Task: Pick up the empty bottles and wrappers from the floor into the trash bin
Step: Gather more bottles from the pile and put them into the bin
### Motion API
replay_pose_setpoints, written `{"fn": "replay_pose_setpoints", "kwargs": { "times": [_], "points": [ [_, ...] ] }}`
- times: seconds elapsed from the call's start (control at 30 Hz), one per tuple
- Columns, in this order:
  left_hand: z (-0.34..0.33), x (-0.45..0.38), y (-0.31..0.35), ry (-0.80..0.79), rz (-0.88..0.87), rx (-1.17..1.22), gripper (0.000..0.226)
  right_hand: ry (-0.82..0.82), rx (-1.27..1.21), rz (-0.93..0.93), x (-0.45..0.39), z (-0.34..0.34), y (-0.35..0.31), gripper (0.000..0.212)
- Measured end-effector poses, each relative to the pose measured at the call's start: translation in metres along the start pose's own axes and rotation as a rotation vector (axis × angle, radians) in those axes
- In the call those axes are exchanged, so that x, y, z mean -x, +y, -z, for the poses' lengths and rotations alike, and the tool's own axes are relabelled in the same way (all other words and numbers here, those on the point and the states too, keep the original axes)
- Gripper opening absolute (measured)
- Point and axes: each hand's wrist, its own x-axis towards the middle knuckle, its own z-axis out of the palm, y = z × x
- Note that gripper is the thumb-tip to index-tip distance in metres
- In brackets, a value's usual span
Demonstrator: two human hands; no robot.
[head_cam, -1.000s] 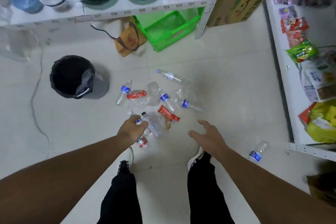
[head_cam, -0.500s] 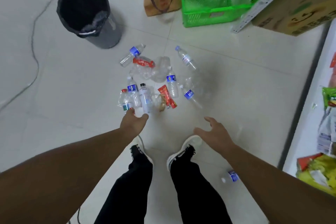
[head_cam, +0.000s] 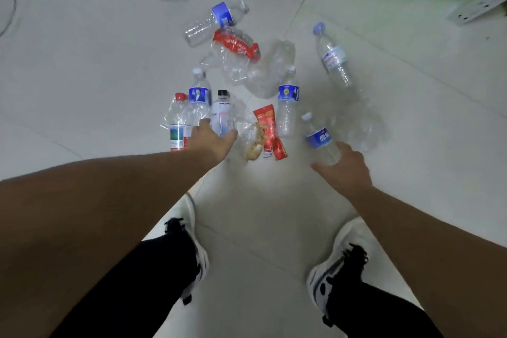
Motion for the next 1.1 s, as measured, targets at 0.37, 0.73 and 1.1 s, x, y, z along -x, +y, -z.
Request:
{"fn": "replay_pose_setpoints", "kwargs": {
  "times": [0.37, 0.73, 1.1],
  "points": [
    [-0.115, -0.111, -0.041, 0.215, 0.097, 0.013, 0.092, 0.161, 0.112, 0.145, -0.121, -0.106, 0.043, 0.059],
    [-0.046, -0.008, -0.045, 0.193, 0.054, 0.152, 0.081, 0.083, -0.110, 0.080, -0.025, -0.057, 0.047, 0.064],
    [0.055, 0.135, 0.010, 0.063, -0.065, 0.073, 0.080, 0.115, -0.077, 0.025, 0.117, 0.070, 0.017, 0.075]
  ]
}}
